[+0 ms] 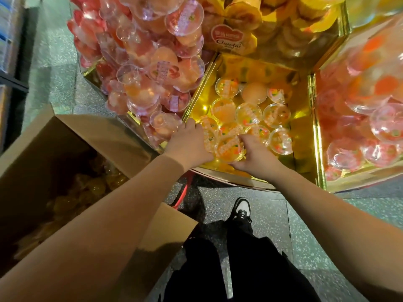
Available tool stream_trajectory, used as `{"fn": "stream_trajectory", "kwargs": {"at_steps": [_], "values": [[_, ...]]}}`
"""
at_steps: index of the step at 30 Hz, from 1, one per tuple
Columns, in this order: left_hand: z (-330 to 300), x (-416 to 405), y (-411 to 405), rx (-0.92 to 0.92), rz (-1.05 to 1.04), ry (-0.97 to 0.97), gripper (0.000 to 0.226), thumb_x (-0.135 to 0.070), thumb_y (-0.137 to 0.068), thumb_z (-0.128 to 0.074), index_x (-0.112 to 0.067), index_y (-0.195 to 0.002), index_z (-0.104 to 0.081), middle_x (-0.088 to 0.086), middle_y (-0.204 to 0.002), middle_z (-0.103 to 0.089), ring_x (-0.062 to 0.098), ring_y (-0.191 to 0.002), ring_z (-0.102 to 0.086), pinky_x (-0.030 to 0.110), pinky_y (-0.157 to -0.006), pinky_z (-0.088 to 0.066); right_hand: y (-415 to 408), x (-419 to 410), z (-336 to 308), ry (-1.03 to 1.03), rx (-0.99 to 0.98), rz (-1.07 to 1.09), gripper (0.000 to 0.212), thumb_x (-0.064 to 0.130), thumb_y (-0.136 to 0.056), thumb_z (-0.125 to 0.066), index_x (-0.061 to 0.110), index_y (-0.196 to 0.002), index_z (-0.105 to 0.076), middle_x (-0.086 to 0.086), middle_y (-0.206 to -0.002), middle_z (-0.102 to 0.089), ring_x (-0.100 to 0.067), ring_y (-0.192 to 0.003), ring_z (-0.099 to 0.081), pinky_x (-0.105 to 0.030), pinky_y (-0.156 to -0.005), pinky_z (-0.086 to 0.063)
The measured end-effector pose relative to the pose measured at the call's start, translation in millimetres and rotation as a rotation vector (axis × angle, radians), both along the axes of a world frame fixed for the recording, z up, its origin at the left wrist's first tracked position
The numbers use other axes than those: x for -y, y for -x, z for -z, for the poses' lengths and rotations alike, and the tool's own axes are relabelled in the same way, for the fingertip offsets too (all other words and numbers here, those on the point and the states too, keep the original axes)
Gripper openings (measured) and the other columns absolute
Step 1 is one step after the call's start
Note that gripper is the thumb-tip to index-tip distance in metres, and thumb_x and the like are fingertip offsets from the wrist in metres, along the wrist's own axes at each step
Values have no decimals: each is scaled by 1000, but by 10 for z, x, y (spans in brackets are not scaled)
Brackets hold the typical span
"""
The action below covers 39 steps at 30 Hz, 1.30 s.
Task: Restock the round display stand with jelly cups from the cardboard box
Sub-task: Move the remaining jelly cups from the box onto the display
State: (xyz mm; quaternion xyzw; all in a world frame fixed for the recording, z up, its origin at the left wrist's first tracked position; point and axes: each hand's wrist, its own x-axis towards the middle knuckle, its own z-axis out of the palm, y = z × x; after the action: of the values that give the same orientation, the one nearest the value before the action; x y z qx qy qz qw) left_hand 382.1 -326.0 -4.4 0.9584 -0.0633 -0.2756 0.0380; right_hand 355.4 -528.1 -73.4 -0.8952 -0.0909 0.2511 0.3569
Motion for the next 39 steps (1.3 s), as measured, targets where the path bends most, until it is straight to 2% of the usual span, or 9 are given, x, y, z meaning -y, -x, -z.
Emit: {"fn": "stream_trajectory", "kwargs": {"at_steps": [3, 8, 16, 23, 28, 31, 34, 37, 39], "values": [[-1, -40, 28, -47, 42, 14, 84, -48, -78, -69, -10, -145, -35, 9, -134, -37, 29, -121, -45, 41, -94, -46, 48, 35, 40, -14, -15, 23, 83, 30, -80, -82, 5, -146, -37, -12, -141, -47, -25, -126, -48, -20, -94, -33], [116, -120, 49, -94, 100, -54, 82, -47, -82, -65, -17, -151, -32, 10, -135, -40, 33, -120, -47, 45, -95, -47, 109, 59, 53, -11, -10, 14, 80, 26, -80, -81, 5, -144, -38, -12, -137, -47, -19, -121, -47, -17, -89, -33], [355, -148, 17, -136, 32, -11, 66, -19, -86, -66, -14, -144, -36, 11, -131, -41, 36, -104, -60, 37, -72, -44, 34, -103, 95, 56, 53, -56, 62, 28, -81, -78, 5, -130, -49, -14, -128, -51, -30, -108, -57, -42, -84, -50], [452, -173, 12, -97, 60, -48, 58, -8, -88, -61, -13, -139, -35, 11, -129, -42, 36, -100, -60, 39, -66, -41, 12, -281, 130, 177, 67, -96, 52, 30, -82, -79, 9, -119, -50, -11, -127, -52, -30, -96, -57, -31, -69, -36], [495, -150, 31, -74, 72, -99, 58, -8, -91, -56, -16, -144, -33, 9, -130, -48, 34, -111, -56, 40, -70, -43, -40, -300, 136, 264, 66, -157, 59, 26, -84, -76, 11, -132, -45, -13, -126, -53, -33, -100, -57, -32, -70, -37], [484, -104, 57, -25, 112, -211, 54, -11, -94, -53, -16, -144, -35, 8, -131, -52, 31, -121, -48, 41, -81, -43, -47, -321, 140, 344, -18, -165, 55, 22, -90, -69, 12, -134, -37, -16, -112, -62, -30, -80, -53, -35, -63, -39], [541, -99, 76, 29, 159, -273, 45, -10, -95, -48, -13, -139, -41, 10, -133, -51, 32, -127, -40, 41, -96, -37, -44, -296, 150, 245, -146, -99, 61, 21, -87, -71, 14, -136, -35, -15, -112, -65, -31, -88, -62, -39, -69, -51], [578, -135, 72, -99, -33, -120, 49, -6, -95, -53, -11, -141, -36, 14, -137, -42, 40, -119, -51, 44, -79, -43, -31, -252, 138, 120, -289, 52, 64, 41, -86, -73, 13, -133, -41, -4, -112, -63, -24, -97, -62, -34, -81, -49], [577, -156, 83, -95, -65, -74, 50, -6, -95, -56, -11, -141, -36, 15, -136, -42, 40, -115, -55, 43, -73, -41, -23, -260, 155, 106, -365, 142, 61, 57, -89, -62, 13, -129, -47, -3, -109, -68, -23, -98, -64, -33, -81, -47]]}}
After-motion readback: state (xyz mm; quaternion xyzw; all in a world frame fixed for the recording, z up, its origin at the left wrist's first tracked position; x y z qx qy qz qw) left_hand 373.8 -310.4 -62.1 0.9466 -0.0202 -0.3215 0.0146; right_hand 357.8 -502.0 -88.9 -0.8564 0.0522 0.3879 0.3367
